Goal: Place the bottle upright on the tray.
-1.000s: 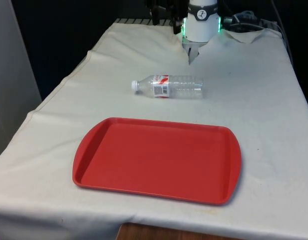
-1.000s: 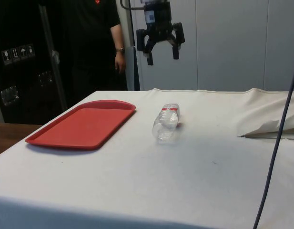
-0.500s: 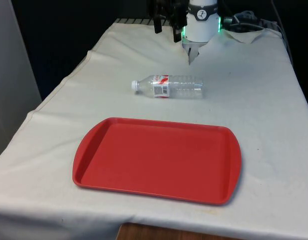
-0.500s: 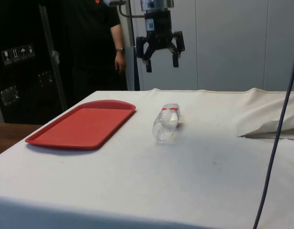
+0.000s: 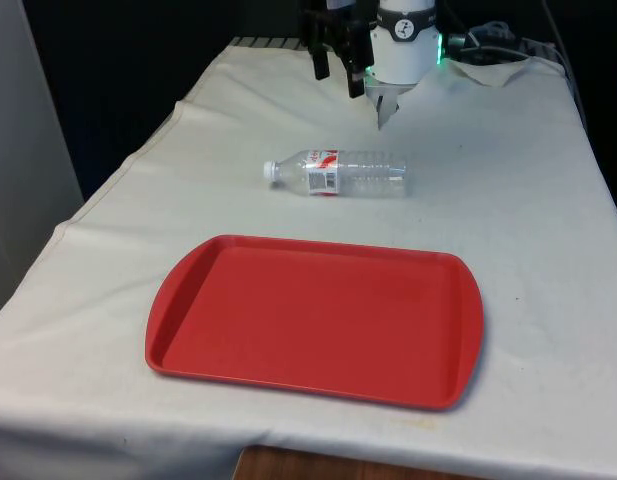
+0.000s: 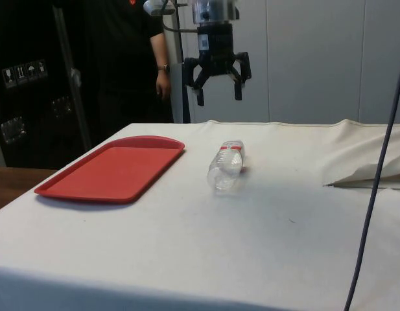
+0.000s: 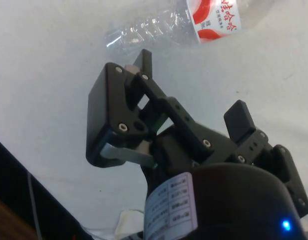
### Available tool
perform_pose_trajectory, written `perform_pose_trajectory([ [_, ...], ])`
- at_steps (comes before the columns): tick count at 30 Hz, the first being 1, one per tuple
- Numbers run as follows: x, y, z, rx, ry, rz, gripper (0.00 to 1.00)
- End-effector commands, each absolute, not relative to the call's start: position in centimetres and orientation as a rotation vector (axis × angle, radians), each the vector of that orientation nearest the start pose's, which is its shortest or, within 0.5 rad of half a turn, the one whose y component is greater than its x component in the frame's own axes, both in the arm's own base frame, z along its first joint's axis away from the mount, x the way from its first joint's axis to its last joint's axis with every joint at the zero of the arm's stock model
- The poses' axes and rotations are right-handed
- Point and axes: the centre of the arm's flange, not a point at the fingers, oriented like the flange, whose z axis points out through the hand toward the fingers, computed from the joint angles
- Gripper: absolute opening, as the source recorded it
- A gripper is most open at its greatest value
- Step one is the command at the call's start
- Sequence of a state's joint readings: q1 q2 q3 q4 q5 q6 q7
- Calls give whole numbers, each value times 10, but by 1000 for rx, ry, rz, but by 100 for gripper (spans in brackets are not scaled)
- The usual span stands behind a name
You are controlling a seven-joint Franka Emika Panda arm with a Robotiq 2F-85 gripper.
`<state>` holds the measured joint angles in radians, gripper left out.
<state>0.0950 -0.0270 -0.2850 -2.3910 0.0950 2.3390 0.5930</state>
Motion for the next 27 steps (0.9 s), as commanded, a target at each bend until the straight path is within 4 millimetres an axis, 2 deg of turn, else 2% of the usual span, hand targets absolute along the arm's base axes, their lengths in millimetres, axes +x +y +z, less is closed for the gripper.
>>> perform_pose_trajectory([
  [1,479,-90,325,-2778,1285,53,100],
  [27,479,-89,307,-2626,1456,84,100],
])
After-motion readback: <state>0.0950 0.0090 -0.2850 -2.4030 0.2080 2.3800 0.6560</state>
